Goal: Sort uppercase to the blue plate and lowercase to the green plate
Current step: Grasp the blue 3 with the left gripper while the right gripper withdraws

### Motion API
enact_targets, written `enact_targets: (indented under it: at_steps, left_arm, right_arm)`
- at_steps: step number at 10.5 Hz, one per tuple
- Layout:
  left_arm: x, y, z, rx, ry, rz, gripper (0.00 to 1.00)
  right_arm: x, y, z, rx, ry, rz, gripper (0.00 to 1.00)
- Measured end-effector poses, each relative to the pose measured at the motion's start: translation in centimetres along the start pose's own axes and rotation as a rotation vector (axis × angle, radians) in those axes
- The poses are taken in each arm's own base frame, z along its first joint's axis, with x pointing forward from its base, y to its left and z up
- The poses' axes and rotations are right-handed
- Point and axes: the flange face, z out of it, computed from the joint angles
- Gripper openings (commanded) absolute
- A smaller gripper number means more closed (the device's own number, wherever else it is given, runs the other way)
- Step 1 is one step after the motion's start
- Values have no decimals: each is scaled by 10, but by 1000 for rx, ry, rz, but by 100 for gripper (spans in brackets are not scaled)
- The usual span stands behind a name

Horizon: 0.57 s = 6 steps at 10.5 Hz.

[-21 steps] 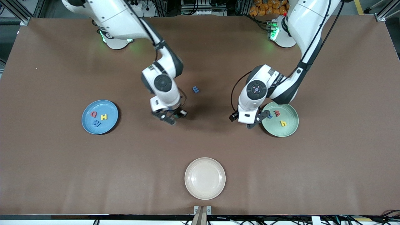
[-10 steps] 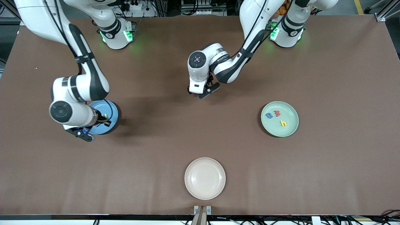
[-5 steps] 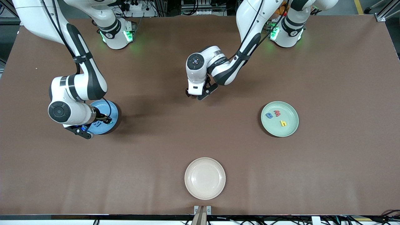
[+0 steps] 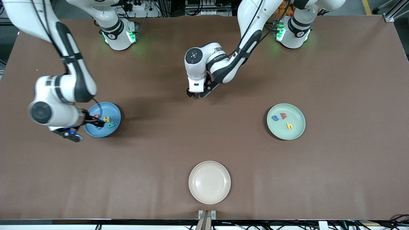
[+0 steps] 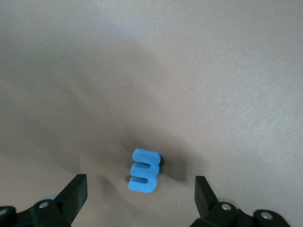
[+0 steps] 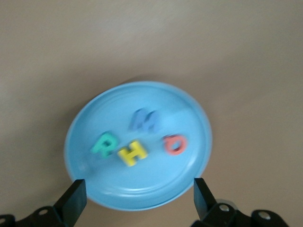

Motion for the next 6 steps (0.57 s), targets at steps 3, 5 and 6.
enact_targets:
  at_steps: [3, 5, 6]
  left_arm:
    - [-2, -3, 17, 16, 17, 15, 81]
    - [-2, -1, 17, 12, 24, 17, 64]
    - [-2, -1, 17, 12, 25, 17, 56]
  right_arm:
    - [-14, 44, -56, 36, 84, -155, 100]
    - [-44, 41, -110, 45, 167, -237, 100]
    - [-57, 39, -133, 49, 209, -270, 100]
